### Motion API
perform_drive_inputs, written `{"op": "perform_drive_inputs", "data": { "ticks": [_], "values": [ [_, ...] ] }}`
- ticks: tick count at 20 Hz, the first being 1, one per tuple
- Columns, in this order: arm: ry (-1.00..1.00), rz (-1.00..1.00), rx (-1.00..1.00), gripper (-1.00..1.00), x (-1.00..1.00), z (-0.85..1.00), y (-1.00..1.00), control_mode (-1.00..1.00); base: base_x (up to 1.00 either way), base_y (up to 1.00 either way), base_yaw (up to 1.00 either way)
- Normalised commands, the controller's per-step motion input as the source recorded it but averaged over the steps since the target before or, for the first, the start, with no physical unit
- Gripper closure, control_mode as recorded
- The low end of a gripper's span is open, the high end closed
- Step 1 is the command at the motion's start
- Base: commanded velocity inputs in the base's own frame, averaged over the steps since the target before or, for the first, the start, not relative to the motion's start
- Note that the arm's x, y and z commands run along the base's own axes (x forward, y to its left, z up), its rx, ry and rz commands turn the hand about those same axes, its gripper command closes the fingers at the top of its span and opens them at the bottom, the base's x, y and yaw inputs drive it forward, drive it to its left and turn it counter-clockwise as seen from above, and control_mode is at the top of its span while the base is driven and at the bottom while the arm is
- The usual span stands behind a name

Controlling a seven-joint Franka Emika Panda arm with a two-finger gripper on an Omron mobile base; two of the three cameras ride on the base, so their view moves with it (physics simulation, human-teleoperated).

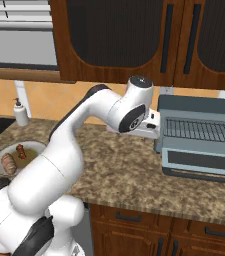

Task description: Pick up the kebab skewer and baguette bread, and place them inside the toaster oven. Close the toaster oven door and start by setting the timer.

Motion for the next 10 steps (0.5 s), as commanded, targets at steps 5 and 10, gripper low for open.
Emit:
{"op": "perform_drive_inputs", "data": {
  "ticks": [5,10],
  "values": [
    [-0.03,0.00,0.03,-1.00,0.09,-0.15,-0.90,-1.00,0.00,0.00,0.00],
    [-0.01,0.00,0.03,-1.00,0.15,-0.14,-0.85,-1.00,0.00,0.00,0.00]
  ]
}}
